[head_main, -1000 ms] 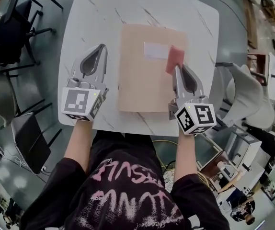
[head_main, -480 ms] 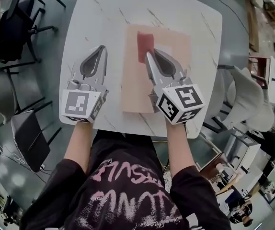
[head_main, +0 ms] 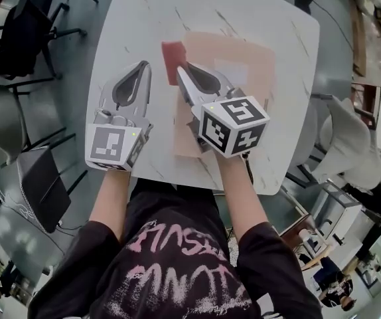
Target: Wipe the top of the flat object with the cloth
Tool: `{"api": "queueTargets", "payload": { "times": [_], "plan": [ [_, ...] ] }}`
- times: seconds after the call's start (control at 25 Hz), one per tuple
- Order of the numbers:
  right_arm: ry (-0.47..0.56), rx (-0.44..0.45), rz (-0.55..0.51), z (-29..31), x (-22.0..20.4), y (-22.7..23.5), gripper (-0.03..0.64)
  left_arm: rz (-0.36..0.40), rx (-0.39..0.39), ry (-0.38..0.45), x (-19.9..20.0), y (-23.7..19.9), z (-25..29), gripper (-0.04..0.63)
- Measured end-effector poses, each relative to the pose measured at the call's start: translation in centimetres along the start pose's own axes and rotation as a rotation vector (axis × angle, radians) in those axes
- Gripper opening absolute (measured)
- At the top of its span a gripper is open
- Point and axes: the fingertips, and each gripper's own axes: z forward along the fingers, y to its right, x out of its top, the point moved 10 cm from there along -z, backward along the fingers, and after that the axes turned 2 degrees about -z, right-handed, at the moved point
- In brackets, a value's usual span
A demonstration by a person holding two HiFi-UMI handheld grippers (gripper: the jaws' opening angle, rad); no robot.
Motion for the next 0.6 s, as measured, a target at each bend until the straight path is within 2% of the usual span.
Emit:
{"api": "queueTargets", "payload": {
  "times": [0.28,0.6],
  "plan": [
    [-0.065,-0.077,0.019,-0.6,-0.7,1.8,0.049,0.003,-0.011,-0.015,-0.2,0.3,0.3,0.001],
    [-0.079,-0.183,0.073,-3.8,-1.3,5.4,0.049,0.008,-0.047,-0.02,-0.3,1.6,1.2,0.001]
  ]
}}
